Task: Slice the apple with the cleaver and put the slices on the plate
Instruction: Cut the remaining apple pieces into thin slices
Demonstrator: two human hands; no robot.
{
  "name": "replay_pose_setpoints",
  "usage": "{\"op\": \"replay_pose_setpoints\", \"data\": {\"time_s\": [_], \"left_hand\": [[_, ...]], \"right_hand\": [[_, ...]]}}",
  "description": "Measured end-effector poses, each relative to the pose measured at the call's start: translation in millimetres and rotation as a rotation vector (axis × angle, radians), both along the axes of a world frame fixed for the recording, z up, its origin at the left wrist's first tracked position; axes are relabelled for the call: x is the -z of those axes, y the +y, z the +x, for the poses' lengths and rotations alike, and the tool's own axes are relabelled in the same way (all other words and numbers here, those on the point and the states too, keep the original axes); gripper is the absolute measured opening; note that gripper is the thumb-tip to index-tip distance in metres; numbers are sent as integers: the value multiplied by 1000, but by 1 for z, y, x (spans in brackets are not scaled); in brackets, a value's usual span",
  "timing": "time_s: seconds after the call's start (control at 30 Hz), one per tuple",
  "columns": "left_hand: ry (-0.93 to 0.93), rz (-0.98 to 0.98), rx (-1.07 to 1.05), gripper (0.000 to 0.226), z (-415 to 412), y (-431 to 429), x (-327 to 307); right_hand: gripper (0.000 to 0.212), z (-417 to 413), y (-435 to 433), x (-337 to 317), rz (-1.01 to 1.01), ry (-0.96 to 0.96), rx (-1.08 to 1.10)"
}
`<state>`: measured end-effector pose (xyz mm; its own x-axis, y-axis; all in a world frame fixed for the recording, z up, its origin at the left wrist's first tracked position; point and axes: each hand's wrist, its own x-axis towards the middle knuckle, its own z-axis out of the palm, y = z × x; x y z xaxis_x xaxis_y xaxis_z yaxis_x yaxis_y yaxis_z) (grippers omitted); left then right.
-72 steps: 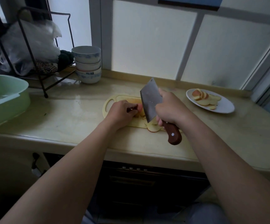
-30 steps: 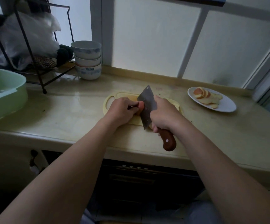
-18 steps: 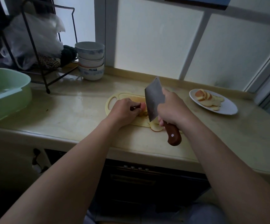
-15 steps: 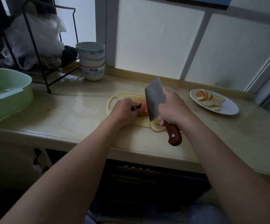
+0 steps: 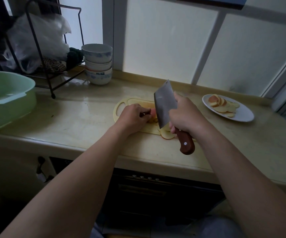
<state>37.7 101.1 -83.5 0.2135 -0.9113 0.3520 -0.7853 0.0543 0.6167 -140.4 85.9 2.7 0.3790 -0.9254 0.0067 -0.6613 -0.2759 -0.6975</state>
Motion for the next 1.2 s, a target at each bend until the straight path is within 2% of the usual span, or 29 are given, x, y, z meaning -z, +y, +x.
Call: {"op": "replay_pose_setpoints", "data": {"time_s": [0.97,1.2], "left_hand": [[44,4,-30,26,1,-5,2],[52,-32,-10,26,-1,-3,2]], "right_hand": [[90,6,24,-9,6,199,-49],[76,28,14,1,22,262,-77]]}}
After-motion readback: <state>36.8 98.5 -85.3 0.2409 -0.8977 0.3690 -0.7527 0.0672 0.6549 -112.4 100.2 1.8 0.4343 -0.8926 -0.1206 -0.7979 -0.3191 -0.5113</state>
